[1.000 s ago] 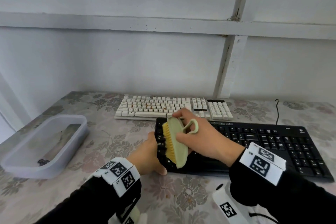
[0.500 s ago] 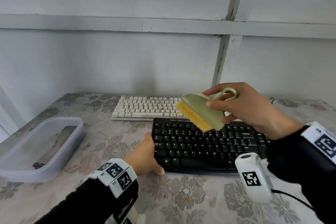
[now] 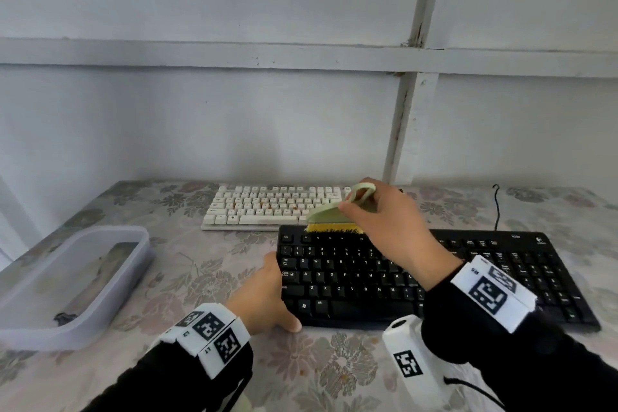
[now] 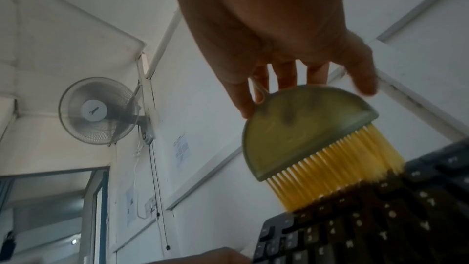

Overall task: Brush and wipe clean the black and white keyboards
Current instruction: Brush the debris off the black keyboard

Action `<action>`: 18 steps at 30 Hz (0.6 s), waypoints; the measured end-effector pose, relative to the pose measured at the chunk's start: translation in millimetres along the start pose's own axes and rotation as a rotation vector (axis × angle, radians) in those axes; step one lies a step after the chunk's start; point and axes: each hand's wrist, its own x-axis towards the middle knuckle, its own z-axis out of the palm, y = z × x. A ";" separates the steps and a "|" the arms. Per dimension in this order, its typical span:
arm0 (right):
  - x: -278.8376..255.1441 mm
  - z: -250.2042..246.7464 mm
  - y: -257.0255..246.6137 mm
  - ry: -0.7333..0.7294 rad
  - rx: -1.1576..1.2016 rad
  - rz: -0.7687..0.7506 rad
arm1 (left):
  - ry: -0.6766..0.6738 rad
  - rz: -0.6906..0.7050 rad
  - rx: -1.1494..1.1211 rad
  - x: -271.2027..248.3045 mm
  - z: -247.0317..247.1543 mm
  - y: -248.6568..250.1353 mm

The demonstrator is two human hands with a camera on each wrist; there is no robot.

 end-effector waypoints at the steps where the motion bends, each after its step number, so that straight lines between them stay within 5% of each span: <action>1: -0.8 2.1 0.1 -0.008 0.014 0.007 | 0.002 0.001 0.003 0.0 0.1 -0.1; 9: -2.3 21.4 -10.6 0.052 0.208 -0.016 | 0.009 -0.002 0.023 0.0 0.1 0.8; 18: -6.0 41.1 -14.2 0.112 0.072 0.004 | 0.014 -0.014 0.012 2.3 0.8 -0.6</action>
